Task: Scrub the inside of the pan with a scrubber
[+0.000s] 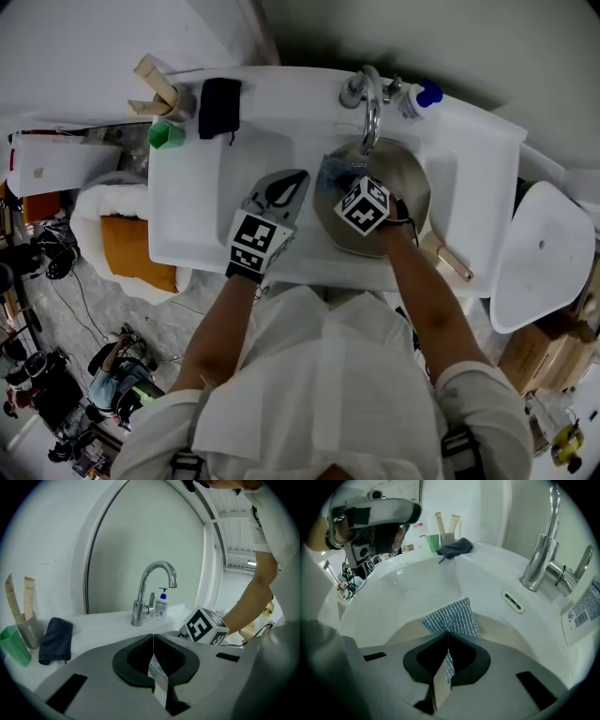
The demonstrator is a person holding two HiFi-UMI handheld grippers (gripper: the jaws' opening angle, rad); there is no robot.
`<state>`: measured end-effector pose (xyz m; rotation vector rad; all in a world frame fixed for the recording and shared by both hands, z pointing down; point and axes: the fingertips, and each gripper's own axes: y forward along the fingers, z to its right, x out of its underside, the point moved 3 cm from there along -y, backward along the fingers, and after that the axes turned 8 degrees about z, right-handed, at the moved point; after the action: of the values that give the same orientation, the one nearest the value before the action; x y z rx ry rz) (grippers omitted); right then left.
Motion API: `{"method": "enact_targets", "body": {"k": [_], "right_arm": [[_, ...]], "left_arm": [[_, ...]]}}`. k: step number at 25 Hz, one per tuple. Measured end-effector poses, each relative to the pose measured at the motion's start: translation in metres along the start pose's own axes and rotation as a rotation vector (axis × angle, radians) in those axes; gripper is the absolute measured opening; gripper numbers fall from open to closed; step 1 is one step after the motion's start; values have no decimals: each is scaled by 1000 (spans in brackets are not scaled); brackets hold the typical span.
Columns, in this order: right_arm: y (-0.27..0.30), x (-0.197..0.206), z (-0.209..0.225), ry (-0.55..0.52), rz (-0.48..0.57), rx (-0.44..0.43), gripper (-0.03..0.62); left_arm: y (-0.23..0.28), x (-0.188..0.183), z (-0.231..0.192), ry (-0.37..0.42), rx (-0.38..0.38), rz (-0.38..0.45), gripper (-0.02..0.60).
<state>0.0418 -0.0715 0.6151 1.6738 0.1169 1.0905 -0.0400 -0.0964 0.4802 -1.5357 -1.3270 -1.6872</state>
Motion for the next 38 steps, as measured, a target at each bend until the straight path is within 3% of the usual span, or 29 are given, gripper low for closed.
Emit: {"method": "enact_targets", "body": {"k": [7, 12, 19, 24, 28, 38], "right_arm": [[-26, 25, -41, 18, -41, -73, 14], [-68, 46, -46, 116, -1, -9, 14], [-148, 56, -19, 365, 234, 188, 14], [-210, 49, 9, 477, 433, 363, 14], [-257, 35, 23, 499, 586, 457, 14], [-365, -7, 48, 434, 908, 683, 14]], "left_arm": [[5, -6, 11, 10, 20, 19, 17], [8, -14, 21, 21, 38, 36, 17], [7, -33, 32, 45, 45, 73, 17], [-2, -59, 28, 50, 13, 134, 17], [-13, -89, 26, 82, -15, 194, 17], [-48, -175, 24, 178, -83, 377, 17]]}}
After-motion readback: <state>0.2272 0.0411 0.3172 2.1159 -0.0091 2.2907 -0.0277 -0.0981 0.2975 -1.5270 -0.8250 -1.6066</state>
